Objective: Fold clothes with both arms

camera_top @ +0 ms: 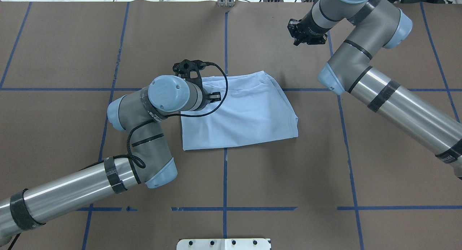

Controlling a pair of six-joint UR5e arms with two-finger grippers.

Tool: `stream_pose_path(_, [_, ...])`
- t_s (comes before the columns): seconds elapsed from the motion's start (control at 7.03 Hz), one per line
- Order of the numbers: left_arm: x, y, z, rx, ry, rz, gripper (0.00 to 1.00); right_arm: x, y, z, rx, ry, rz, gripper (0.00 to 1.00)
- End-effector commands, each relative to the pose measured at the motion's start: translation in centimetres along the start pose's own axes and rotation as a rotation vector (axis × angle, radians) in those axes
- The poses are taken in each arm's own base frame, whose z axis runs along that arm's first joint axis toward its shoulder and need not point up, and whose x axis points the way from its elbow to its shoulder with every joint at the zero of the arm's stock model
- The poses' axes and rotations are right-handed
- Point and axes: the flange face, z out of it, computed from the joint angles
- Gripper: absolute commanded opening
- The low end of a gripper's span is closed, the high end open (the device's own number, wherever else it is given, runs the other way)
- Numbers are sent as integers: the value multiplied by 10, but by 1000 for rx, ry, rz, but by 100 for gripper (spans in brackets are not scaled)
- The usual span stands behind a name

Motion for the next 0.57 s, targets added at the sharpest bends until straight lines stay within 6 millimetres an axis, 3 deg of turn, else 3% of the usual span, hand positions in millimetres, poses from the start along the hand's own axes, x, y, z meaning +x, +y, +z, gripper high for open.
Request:
stream_pose_path(0.0, [-24,-59,25,76,-14,63,0,5,-6,3,2,13,9,0])
stream_pose_path(0.14, [-22,-105,33,82,-47,102,0,4,-6,3,3,11,8,0])
stream_pose_path(0.28, [-44,-146,30,88,-37,134,0,4,-7,4,2,14,10,0])
stream_pose_path(0.43, [-72,-164,40,100,-57,157,0,7,-7,6,1,19,12,0])
